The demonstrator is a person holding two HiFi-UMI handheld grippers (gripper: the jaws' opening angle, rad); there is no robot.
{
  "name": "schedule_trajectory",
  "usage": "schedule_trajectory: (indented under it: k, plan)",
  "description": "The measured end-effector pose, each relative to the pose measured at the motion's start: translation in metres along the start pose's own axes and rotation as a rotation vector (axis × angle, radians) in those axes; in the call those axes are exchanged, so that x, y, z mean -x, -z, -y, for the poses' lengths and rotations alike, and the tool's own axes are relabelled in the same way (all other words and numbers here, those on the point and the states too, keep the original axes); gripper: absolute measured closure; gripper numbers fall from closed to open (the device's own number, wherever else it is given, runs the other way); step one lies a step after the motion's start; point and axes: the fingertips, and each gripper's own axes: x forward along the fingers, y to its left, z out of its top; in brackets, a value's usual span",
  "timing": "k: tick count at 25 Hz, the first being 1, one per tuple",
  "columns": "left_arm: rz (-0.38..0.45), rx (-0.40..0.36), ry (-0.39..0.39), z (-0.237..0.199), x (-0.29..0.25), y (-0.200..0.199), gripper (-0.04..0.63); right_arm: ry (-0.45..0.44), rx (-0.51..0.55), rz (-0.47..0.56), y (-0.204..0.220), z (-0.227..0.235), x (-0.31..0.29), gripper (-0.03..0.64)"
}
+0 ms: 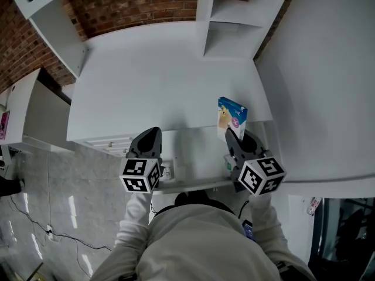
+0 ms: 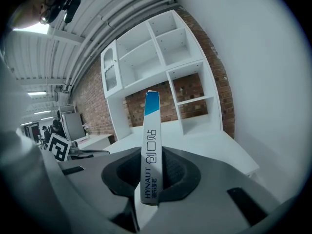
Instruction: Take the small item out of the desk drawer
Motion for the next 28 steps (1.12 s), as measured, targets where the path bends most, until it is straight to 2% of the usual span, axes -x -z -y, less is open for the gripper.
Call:
schedule_trajectory:
  k: [5, 17, 28]
  plan:
    - [0.001, -0.005, 0.002, -0.002, 0.0, -0.003, 0.572, 0.007, -0.027, 0.041, -0.009, 0.002, 0.005, 0.531]
    - [-0.001, -0.021, 0.017, 0.004, -0.007, -0.009, 0.572, 0.038, -0.004, 0.129, -0.03, 0.01, 0.017, 0.535]
    - [-0.008, -0.01, 0.018, 0.0, -0.007, -0.006, 0.572, 0.059, -0.026, 0.14, -0.032, 0.013, 0.017, 0.535]
